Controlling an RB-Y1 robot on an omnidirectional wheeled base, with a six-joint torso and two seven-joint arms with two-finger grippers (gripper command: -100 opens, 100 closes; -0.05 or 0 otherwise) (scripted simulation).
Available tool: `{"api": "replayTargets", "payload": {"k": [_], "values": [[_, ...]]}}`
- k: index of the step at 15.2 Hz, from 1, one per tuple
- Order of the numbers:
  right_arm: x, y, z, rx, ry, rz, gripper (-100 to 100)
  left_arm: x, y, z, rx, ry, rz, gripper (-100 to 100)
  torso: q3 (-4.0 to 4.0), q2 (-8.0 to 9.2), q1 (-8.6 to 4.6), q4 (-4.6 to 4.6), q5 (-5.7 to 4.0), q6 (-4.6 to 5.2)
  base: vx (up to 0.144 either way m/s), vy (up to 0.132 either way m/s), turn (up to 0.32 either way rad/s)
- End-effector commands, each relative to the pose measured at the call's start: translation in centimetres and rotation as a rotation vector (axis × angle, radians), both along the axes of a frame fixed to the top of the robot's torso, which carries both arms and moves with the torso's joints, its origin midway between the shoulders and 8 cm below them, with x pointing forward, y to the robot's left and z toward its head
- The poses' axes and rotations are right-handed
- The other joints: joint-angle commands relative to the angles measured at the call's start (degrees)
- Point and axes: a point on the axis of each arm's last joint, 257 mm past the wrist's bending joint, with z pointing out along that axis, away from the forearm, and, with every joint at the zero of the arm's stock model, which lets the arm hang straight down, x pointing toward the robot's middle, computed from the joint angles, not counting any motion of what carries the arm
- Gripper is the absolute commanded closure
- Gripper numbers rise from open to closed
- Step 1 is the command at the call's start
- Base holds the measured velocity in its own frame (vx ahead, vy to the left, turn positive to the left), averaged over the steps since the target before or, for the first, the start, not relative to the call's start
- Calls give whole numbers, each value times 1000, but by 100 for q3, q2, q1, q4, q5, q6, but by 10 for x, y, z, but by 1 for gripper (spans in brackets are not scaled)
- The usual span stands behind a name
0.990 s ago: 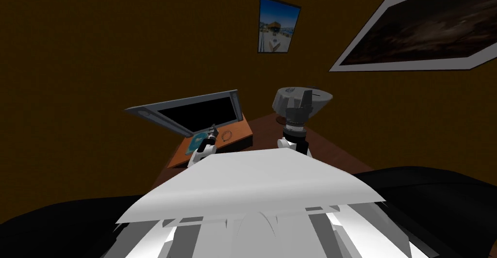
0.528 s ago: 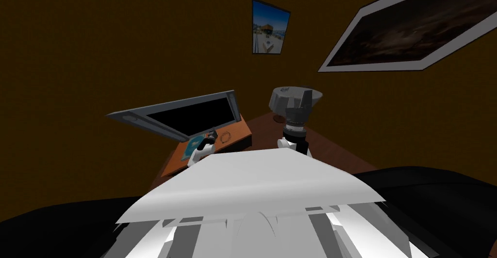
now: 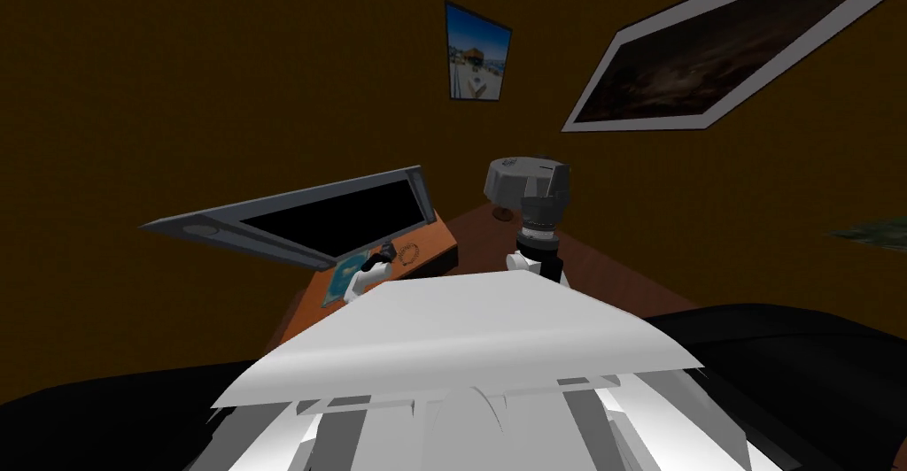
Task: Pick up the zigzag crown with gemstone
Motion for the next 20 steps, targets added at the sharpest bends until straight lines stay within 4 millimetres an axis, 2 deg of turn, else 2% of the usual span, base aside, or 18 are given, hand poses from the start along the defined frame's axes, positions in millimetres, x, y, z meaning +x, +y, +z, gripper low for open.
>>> {"api": "replayTargets", "payload": {"k": [1,2,3,4,6,9,12,13,16,18,19,20], "values": [[0,0,0,0,0,0,0,-5,3,-9,-13,33,12,-100,0,0,0,0,0,0,-10,30,-50],[0,0,0,0,0,0,0,-12,9,-24,-37,77,39,-100,-1,-1,-3,0,-1,-2,-10,32,-135],[0,0,0,0,0,0,0,-14,8,-27,-42,91,40,-100,-1,-2,-3,0,-1,1,-13,38,-167],[0,0,0,0,0,0,0,-19,13,-39,-64,123,65,-100,-1,-1,-2,0,-1,0,-16,45,-233],[0,0,0,0,0,0,0,-24,12,-44,-71,148,68,-100,-1,-1,2,0,0,1,-12,44,-140],[0,0,0,0,0,0,0,-40,18,-71,-127,236,119,-100,-1,-1,1,0,0,-1,-14,44,-174],[0,0,0,0,0,0,0,-55,17,-88,-165,307,146,-100,-1,-2,3,0,1,1,-16,46,-171],[0,0,0,0,0,0,0,-55,17,-88,-165,309,146,-100,-1,-1,2,-1,1,-1,-16,30,-54],[0,0,0,0,0,0,0,-73,15,-111,-224,391,189,-100,-1,-3,-5,0,-1,0,-17,30,-164],[0,0,0,0,0,0,0,-76,14,-113,-230,406,191,-100,-1,-2,-2,0,0,0,-15,33,-101],[0,0,0,0,0,0,0,-85,12,-123,-259,446,210,-100,-2,-3,-4,-1,-1,-3,-13,30,-120],[0,0,0,0,0,0,0,-86,11,-123,-261,451,210,-100,-2,-3,-4,-1,-1,-1,-30,34,-105]]}}
